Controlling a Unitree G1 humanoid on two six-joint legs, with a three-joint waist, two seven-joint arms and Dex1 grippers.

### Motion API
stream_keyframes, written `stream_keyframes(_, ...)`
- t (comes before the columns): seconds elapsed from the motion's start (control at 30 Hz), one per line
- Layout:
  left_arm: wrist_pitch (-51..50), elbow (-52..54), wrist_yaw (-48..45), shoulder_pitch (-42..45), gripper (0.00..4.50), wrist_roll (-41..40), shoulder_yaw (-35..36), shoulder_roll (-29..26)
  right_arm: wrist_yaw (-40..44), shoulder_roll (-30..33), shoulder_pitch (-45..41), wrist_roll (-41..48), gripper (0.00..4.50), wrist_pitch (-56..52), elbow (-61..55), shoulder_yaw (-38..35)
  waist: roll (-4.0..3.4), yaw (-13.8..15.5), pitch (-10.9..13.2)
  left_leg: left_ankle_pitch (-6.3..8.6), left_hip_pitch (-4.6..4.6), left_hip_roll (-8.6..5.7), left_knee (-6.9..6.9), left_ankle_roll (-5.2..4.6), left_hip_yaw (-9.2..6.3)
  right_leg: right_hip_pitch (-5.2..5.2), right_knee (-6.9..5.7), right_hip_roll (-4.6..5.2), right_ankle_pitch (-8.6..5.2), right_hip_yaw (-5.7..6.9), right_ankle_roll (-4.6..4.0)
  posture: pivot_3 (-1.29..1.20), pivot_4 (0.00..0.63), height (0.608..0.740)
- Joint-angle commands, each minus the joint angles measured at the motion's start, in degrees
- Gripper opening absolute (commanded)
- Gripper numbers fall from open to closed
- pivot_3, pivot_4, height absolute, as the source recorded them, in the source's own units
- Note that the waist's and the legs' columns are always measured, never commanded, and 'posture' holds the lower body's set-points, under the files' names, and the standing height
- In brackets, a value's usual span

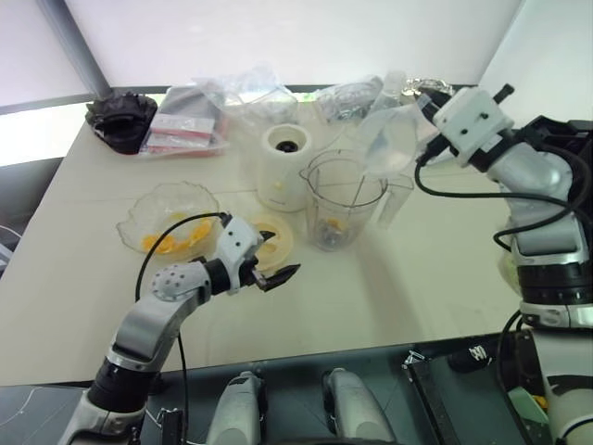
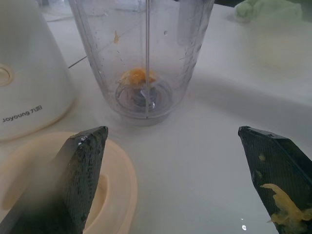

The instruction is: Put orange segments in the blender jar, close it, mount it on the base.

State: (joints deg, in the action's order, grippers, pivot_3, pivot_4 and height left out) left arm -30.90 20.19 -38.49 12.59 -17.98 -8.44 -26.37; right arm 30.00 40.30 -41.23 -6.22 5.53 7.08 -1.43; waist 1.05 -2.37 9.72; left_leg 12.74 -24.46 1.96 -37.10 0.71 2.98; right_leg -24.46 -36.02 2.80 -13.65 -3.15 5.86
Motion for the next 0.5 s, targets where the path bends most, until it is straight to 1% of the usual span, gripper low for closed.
stream_keyframes(0.03, 0.86, 1.37, -0.05, 0.75, 4.50, 0.06, -0.04, 0.09, -0.27, 1.27, -2.26, -0.21, 0.06, 1.46, -1.03, -1.28, 0.00, 0.00, 0.00, 0.00, 0.00, 0.00, 0.00, 0.00, 0.00, 0.00, 0.00, 0.00, 0.00, 0.00, 0.00, 0.00, 0.150, 0.740)
stream_keyframes(0.2, 0.81, 1.42, -0.03, 0.64, 4.50, 0.07, -0.05, 0.11, -0.59, 0.78, -2.00, 0.43, 0.06, 0.23, -1.00, -1.91, 0.00, 0.01, 0.00, 0.00, 0.00, 0.00, 0.00, 0.00, 0.00, 0.00, 0.00, 0.00, 0.00, 0.00, 0.00, 0.00, 0.150, 0.740)
stream_keyframes(0.33, 0.86, 1.59, -0.10, 0.41, 4.50, 0.11, -0.08, -0.01, -3.17, -3.03, -2.37, 7.94, 0.06, -11.45, -1.29, -7.61, 0.00, 0.07, 0.00, 0.00, 0.00, 0.01, -0.01, 0.00, -0.01, 0.00, -0.01, 0.01, 0.00, 0.00, 0.00, 0.00, 0.150, 0.740)
stream_keyframes(0.5, 0.99, 1.43, -0.45, 0.30, 4.50, 0.17, -0.14, -0.25, -6.78, -5.61, -3.82, 14.39, 0.06, -23.58, -2.75, -13.27, 0.01, 0.18, 0.01, 0.00, 0.00, 0.01, -0.01, 0.00, -0.03, 0.00, -0.02, 0.05, 0.00, -0.01, 0.00, 0.00, 0.150, 0.740)
